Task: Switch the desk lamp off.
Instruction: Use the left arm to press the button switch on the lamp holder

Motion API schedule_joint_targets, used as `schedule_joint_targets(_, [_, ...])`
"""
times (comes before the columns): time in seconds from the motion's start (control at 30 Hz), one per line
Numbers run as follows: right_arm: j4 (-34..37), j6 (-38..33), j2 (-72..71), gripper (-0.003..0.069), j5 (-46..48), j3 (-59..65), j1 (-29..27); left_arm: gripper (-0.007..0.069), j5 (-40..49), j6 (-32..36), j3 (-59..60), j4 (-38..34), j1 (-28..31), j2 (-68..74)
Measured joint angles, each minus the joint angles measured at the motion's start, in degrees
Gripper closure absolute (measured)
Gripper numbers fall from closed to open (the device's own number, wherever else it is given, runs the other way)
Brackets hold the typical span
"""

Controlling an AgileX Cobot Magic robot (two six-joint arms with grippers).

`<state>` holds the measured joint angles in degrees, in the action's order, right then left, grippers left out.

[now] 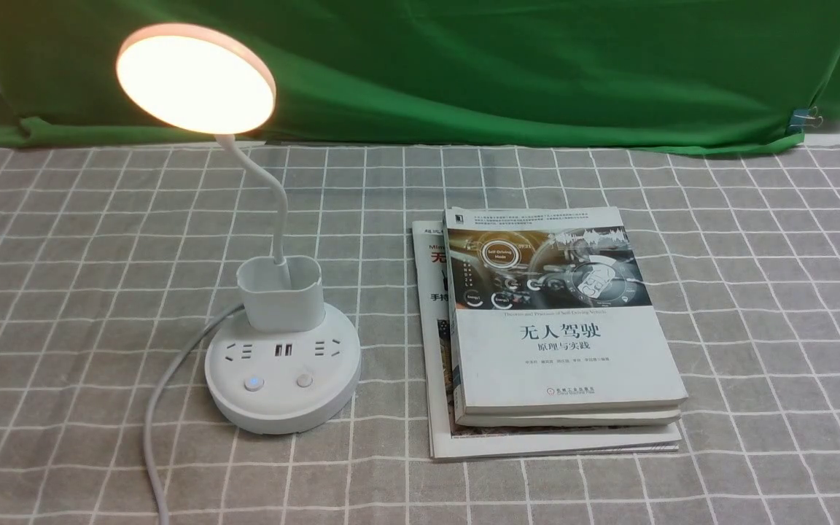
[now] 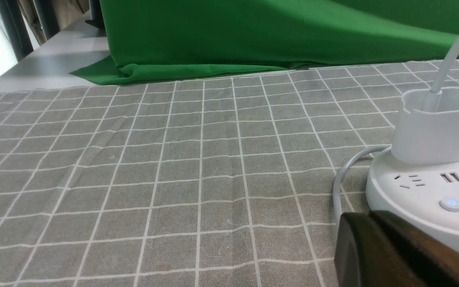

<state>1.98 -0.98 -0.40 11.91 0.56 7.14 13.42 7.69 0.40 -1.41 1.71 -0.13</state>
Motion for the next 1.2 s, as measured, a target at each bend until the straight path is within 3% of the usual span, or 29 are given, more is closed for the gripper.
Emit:
schedule_joint_targets(0.17, [0.0, 0.0, 0.0, 0.0617, 0.0, 0.0, 0.0, 0.0624, -3.18, -2.38, 0.0, -6.44, 0.0, 0.0])
schedule_joint_targets(0.2, [0.0, 0.0, 0.0, 0.0617, 0.0, 0.0, 0.0, 0.0624, -6.04, -4.81, 0.0, -12.81, 0.0, 0.0])
schedule_joint_targets(0.37, [0.0, 0.0, 0.0, 0.0617, 0.0, 0.0, 0.0, 0.0624, -12.67, -9.23, 0.0, -23.76, 0.0, 0.0])
schedule_joint_targets(0.53, [0.0, 0.0, 0.0, 0.0617, 0.0, 0.0, 0.0, 0.0624, -16.76, -10.6, 0.0, -27.35, 0.0, 0.0])
schedule_joint_targets(0.8, [0.0, 0.0, 0.0, 0.0617, 0.0, 0.0, 0.0, 0.0624, -18.22, -17.27, -0.06, -26.82, 0.0, 0.0])
schedule_joint_targets(0.93, [0.0, 0.0, 0.0, 0.0617, 0.0, 0.0, 0.0, 0.0624, -8.43, -17.87, -6.51, -21.58, 0.0, 1.89])
schedule_joint_targets(1.07, [0.0, 0.0, 0.0, 0.0617, 0.0, 0.0, 0.0, 0.0624, 6.97, -17.53, -17.86, -13.63, 0.0, 10.8])
schedule_joint_targets(1.2, [0.0, 0.0, 0.0, 0.0617, 0.0, 0.0, 0.0, 0.0624, 24.53, -11.29, -30.73, -9.76, 0.0, 24.53])
